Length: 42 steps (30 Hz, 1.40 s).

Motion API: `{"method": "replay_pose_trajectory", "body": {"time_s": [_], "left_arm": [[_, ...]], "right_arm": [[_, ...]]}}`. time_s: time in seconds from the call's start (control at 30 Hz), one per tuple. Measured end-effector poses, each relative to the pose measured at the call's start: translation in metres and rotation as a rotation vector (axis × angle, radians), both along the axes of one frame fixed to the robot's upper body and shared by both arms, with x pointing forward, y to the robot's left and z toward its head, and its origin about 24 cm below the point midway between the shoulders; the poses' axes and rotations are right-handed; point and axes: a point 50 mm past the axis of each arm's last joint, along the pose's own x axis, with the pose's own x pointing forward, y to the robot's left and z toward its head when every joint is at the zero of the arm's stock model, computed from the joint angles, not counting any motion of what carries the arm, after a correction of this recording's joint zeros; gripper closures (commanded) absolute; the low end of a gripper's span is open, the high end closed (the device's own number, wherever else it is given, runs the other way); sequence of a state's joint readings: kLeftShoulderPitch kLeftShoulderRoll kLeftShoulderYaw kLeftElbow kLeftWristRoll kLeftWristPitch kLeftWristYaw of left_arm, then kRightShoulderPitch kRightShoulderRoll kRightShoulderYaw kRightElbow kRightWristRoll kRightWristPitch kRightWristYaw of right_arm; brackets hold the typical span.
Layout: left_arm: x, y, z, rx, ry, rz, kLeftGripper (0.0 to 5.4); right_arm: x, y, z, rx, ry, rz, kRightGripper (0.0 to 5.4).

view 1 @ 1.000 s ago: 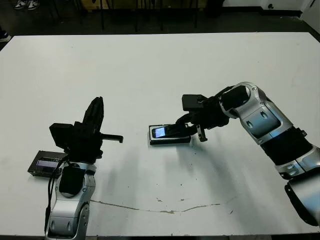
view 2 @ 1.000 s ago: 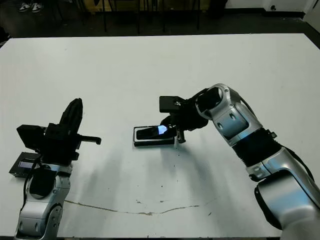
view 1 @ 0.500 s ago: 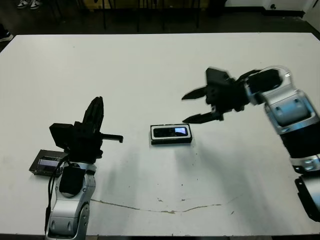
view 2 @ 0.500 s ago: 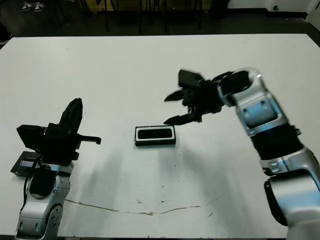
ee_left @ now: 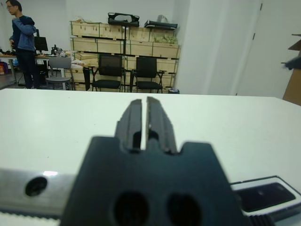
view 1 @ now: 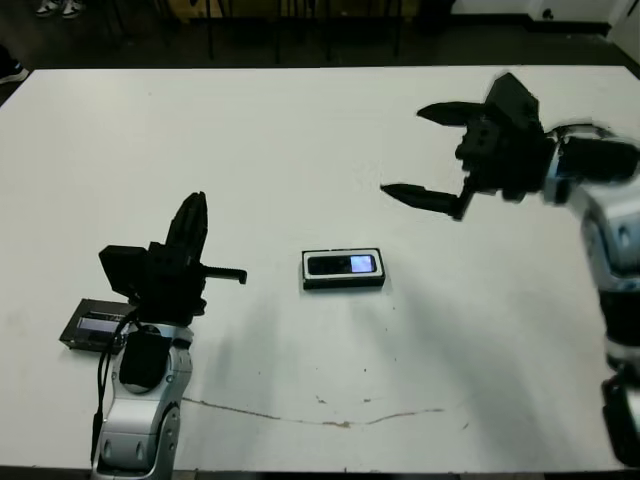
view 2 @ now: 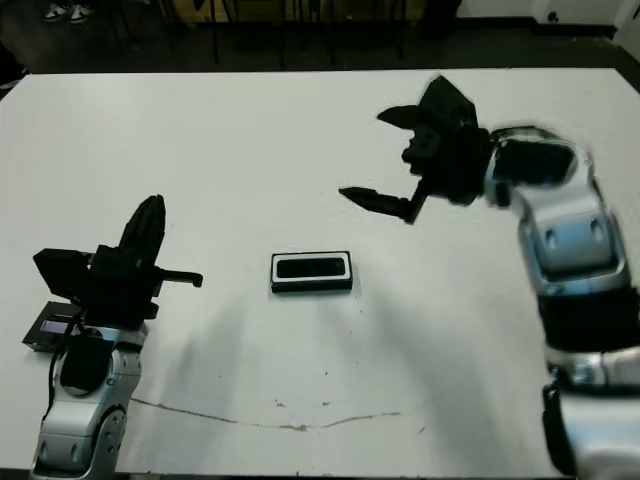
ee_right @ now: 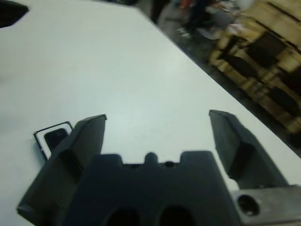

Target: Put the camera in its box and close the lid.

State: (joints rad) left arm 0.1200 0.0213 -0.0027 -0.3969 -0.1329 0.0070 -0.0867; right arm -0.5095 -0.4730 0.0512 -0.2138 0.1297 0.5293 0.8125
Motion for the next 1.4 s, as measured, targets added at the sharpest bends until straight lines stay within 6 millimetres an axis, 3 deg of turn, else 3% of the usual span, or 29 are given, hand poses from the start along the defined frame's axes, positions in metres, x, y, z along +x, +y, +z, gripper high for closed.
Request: {"method": "replay_pose_trajectory", "body": {"time_s": [0.23, 0.37, 0.43, 0.63, 0.83, 0.97, 1.13, 1.23, 1.4], "left_arm": [[-0.017, 0.031, 0.033, 0.125, -0.114, -0.096, 5.40], [-0.026, 0.060, 0.057, 0.277, -0.142, -0.159, 5.40], [-0.030, 0.079, 0.068, 0.350, -0.073, -0.196, 5.40], [-0.033, 0.126, 0.101, 0.537, 0.080, -0.337, 4.58], [-0.019, 0.156, 0.104, 0.607, 0.237, -0.505, 3.49], [-0.010, 0.157, 0.099, 0.676, 0.384, -0.688, 2.76], [-0.007, 0.141, 0.106, 0.864, 0.624, -0.855, 1.86], [-0.004, 0.132, 0.108, 0.974, 0.741, -0.890, 1.29], [-0.002, 0.116, 0.093, 1.178, 0.862, -0.924, 0.37]], "right_arm": [[-0.031, -0.010, -0.021, 0.074, -0.040, 0.029, 2.23], [-0.044, -0.022, -0.021, 0.097, -0.029, 0.022, 2.95], [-0.048, -0.026, -0.020, 0.101, -0.014, 0.014, 3.33], [-0.051, -0.030, -0.019, 0.122, 0.009, 0.013, 4.43], [-0.048, -0.033, -0.022, 0.134, 0.023, 0.003, 5.40], [-0.047, -0.034, -0.022, 0.142, 0.029, -0.007, 5.40], [-0.047, -0.036, -0.023, 0.134, 0.055, -0.030, 5.40], [-0.047, -0.036, -0.023, 0.135, 0.058, -0.034, 5.40], [-0.047, -0.037, -0.022, 0.124, 0.054, -0.034, 5.40]]}}
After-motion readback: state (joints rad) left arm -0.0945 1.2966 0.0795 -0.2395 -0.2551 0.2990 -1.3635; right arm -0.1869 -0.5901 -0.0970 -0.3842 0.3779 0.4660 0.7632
